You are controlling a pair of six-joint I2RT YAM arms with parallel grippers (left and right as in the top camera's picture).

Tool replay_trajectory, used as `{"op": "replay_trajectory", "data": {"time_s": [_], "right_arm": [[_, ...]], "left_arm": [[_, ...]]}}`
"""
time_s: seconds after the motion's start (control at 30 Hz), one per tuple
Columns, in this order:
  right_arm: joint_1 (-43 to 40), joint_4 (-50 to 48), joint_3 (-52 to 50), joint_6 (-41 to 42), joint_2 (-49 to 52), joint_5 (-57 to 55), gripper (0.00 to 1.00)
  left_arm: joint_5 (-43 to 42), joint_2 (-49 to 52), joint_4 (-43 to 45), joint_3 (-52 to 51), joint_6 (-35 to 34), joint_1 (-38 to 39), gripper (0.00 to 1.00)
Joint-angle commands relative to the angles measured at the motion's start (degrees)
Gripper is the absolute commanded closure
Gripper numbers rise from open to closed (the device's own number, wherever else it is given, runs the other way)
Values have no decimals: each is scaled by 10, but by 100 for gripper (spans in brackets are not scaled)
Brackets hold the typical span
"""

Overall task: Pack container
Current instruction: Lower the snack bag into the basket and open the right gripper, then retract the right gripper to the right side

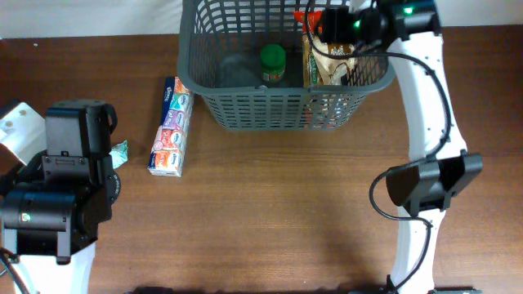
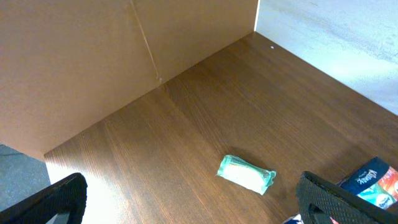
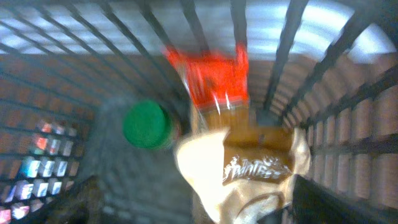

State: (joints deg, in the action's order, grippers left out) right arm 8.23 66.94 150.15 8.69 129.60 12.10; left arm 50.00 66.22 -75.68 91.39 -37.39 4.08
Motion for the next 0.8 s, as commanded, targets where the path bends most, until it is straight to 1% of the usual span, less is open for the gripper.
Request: {"op": "replay_trajectory", "data": {"time_s": [0.0,0.17,0.3,0.4,0.6,0.67,0.77], "right_arm": [[-5,15,102,6,-35,-19,1],[-43,83,228,9,-57,-124,1],[-103,151,278,30,-75,-176,1],[-162,199,282,58,-87,-206,1],[-268,299,282,130,-81,-208,1],[-295,304,271,114,-76,-188,1],[-316,304,244,113,-76,-186,1]], "left_arm": [[12,2,0,7,-7,-3,1],[12,2,0,7,-7,-3,1],[12,2,0,7,-7,-3,1],[12,2,0,7,-7,-3,1],[12,2,0,7,-7,-3,1],[12,2,0,7,-7,-3,1],[12,2,0,7,-7,-3,1]]}}
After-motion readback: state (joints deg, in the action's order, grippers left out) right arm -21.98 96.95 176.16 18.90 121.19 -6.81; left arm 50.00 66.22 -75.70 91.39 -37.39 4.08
